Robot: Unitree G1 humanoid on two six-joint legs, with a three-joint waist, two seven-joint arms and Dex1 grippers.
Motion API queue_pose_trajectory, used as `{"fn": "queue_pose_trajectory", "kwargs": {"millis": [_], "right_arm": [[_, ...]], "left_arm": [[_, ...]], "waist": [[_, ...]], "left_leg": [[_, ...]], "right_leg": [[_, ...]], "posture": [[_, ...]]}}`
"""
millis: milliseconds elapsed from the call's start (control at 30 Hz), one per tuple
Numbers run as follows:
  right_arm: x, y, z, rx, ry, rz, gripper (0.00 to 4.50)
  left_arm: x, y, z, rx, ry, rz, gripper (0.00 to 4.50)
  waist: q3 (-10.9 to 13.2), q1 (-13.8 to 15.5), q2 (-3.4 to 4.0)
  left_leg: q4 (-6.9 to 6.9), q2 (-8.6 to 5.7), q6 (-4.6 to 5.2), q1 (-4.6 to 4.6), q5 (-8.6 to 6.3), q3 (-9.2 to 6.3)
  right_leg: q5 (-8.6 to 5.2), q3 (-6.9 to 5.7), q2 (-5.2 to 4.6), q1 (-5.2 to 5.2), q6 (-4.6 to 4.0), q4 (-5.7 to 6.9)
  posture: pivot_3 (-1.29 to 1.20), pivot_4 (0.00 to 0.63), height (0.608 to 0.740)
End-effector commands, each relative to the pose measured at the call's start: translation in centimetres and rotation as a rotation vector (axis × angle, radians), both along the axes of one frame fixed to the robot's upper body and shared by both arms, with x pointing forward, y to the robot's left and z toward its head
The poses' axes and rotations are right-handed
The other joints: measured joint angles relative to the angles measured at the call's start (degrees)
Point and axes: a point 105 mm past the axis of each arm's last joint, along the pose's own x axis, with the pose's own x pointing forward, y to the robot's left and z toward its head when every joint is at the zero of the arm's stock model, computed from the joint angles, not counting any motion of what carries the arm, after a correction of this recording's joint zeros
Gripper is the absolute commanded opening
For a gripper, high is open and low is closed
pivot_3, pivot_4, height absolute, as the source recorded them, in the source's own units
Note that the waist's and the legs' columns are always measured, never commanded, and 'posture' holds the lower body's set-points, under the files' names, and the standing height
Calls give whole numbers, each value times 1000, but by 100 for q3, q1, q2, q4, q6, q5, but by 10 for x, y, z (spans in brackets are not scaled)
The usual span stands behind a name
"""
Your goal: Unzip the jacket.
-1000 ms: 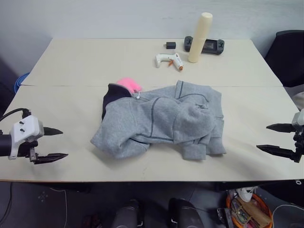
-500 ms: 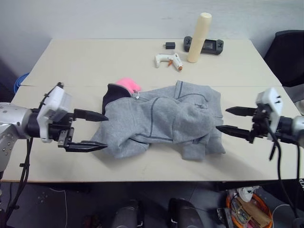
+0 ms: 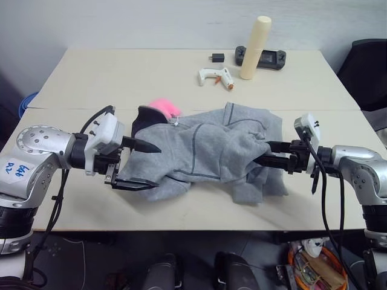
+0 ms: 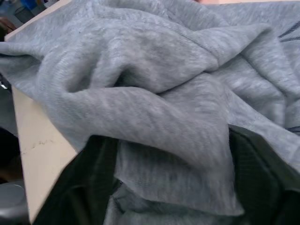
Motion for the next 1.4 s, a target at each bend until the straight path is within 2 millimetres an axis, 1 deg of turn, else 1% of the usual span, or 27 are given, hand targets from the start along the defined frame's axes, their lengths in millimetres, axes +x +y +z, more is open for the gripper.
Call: {"fn": "queue_pose_trajectory", "kwargs": {"millis": [33, 200, 233, 267, 300, 333, 433, 467, 533, 667, 733, 800, 833, 933, 1000, 1033, 1133, 1167, 1200, 1267, 1400], "right_arm": [[-12, 9, 13, 43, -35, 68, 2256], [-34, 11, 22, 47, -43, 140, 622], [-38, 11, 22, 41, -40, 153, 203], [-46, 11, 23, 28, -29, 180, 24], [-56, 11, 22, 10, -17, 211, 24], [-69, 11, 23, -8, -1, 256, 24], [-117, 13, 23, -60, 70, 415, 24], [-130, 14, 22, -75, 94, 454, 24], [-156, 15, 13, -127, 140, 511, 24], [-192, 19, -11, -175, 234, 555, 24], [-202, 22, -18, -175, 250, 562, 24], [-194, 28, -29, -215, 156, 498, 24], [-186, 29, -34, -224, 129, 440, 24], [-171, 28, -40, -216, 107, 355, 24], [-166, 28, -37, -179, 130, 325, 539], [-166, 28, -35, -165, 142, 319, 701], [-167, 26, -28, -181, 132, 331, 1676], [-166, 23, -25, -202, 118, 329, 1923], [-165, 20, -21, -225, 94, 322, 2323], [-156, 6, -12, -284, 35, 272, 2981], [-142, -22, -1, -377, -33, 167, 2981]], "left_arm": [[1, 1, 11, 0, -65, 1, 4500], [4, 0, 12, 6, -74, -4, 4500], [5, -1, 13, 6, -75, -6, 4500], [5, -1, 13, 6, -76, -10, 4500], [6, -2, 14, 7, -77, -15, 4500], [6, -2, 15, 11, -78, -21, 4500], [8, -3, 16, 21, -81, -36, 4500], [8, -3, 16, 24, -82, -40, 4500], [10, -5, 15, 32, -82, -51, 4500], [13, -9, 10, 56, -85, -80, 4500], [15, -10, 8, 66, -88, -89, 4500], [16, -11, 6, 73, -89, -97, 4500], [17, -11, 5, 80, -91, -103, 4500], [18, -13, 4, 92, -99, -117, 4500], [19, -15, 3, 95, -100, -127, 4500], [19, -16, 3, 96, -101, -131, 4500], [18, -17, -3, 124, -109, -143, 4500], [16, -17, -8, 143, -111, -152, 4500], [14, -17, -12, 161, -111, -161, 4500], [7, -16, -23, 213, -106, -183, 4500], [1, -12, -43, 312, -130, -192, 4500]], "waist": [[0, 2, 0], [0, 2, 0], [0, 12, 0], [0, 11, -1], [0, 21, -1], [0, 61, 0], [0, 109, 0], [0, 131, -1], [0, 160, -4], [-3, 164, -17], [-3, 172, -19], [-8, 165, -31], [-11, 157, -36], [-12, 137, -38], [-12, 140, -39], [-12, 140, -39], [-12, 146, -39], [-12, 152, -39], [-12, 154, -39], [-12, 151, -39], [-11, 149, -40]], "left_leg": [[1, 0, 0, 0, 0, -1], [0, 0, 0, -1, 0, -4], [0, -1, 0, -1, 0, -4], [0, -1, 0, -2, 0, -4], [0, -1, 0, -2, 0, -4], [1, -2, 2, -3, 0, -4], [0, -2, 3, -6, 0, -6], [0, -2, 3, -6, -1, -7], [1, 2, 3, -4, -1, -15], [4, 1, 6, 2, -3, -21], [4, -1, 8, 4, -4, -23], [6, -2, 8, 4, -4, -23], [7, 0, 7, 4, -4, -25], [6, 1, 2, 6, -4, -25], [7, 1, 1, 6, -3, -25], [7, 1, 1, 6, -3, -26], [7, 1, 1, 5, -2, -28], [7, 1, 2, 4, -2, -29], [8, -1, 3, 2, -2, -30], [9, -3, 6, 3, -3, -31], [8, -2, 8, 2, -5, -32]], "right_leg": [[0, 0, 0, 1, 0, 0], [0, 0, -1, 0, 0, 0], [0, 0, 0, 1, 0, 0], [0, -1, -1, 1, 0, 0], [0, -1, -1, 1, 0, 0], [0, -1, -3, 1, 0, -1], [0, -2, -2, 2, 0, -4], [0, -3, -2, 2, 0, -5], [0, -8, 2, 12, 1, -11], [5, -8, 1, 26, 8, -20], [5, -6, -2, 28, 9, -21], [6, -5, -4, 29, 11, -21], [6, -6, -4, 28, 11, -21], [6, -3, -8, 26, 10, -20], [5, -4, -7, 25, 9, -22], [5, -4, -7, 26, 9, -22], [5, -6, -22, 27, 8, -23], [5, -8, -22, 27, 8, -24], [5, -12, -22, 29, 9, -25], [5, -14, -21, 33, 9, -27], [6, -15, -23, 34, 9, -33]], "posture": [[0, 150, 740], [0, 150, 740], [0, 150, 740], [0, 150, 740], [0, 150, 740], [0, 150, 740], [0, 150, 740], [0, 150, 740], [0, 150, 740], [0, 150, 740], [0, 150, 740], [0, 150, 740], [0, 150, 740], [0, 150, 740], [0, 150, 740], [0, 150, 740], [0, 150, 740], [0, 150, 740], [0, 150, 740], [0, 150, 740], [0, 150, 740]]}}
